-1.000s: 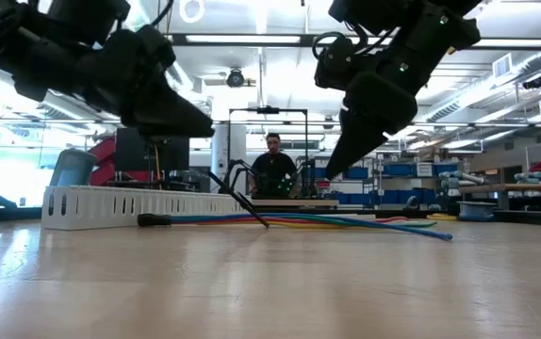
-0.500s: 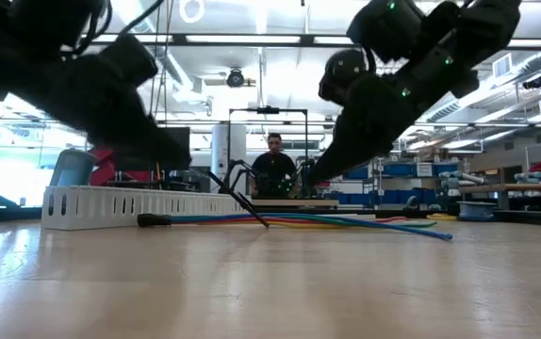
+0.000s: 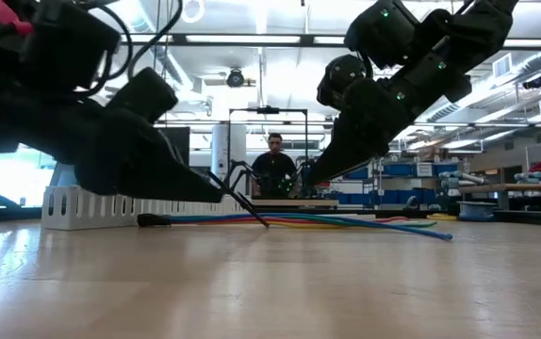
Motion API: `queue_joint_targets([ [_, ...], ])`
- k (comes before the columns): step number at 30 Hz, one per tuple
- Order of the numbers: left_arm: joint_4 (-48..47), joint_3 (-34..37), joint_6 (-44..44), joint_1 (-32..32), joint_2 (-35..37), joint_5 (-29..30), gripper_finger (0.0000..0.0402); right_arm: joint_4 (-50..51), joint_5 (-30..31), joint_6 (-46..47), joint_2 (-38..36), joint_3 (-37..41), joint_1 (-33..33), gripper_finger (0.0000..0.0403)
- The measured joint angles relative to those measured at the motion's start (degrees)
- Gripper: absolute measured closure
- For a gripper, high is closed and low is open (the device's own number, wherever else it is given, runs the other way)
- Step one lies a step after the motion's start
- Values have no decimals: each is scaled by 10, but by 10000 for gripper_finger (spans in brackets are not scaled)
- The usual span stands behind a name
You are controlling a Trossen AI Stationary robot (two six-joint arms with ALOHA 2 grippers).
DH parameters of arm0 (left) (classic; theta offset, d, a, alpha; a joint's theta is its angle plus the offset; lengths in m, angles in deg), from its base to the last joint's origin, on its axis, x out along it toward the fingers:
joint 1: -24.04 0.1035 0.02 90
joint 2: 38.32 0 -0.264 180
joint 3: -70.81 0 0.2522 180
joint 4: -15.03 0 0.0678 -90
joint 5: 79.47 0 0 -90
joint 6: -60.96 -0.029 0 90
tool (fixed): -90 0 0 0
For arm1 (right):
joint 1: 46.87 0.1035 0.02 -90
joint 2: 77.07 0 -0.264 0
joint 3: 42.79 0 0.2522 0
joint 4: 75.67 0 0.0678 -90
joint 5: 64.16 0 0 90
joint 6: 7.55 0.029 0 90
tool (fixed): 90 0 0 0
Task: Ziptie cables
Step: Wrap the cable wires with the black zip tie
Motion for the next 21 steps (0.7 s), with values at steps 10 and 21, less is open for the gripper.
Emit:
queue_joint_targets([
  [10, 24, -35, -32, 8, -33, 28, 248, 4, 0, 1, 0, 0, 4, 403],
  [21, 13, -25, -4, 8, -33, 33, 257, 8, 0, 6, 0, 0, 4, 403],
])
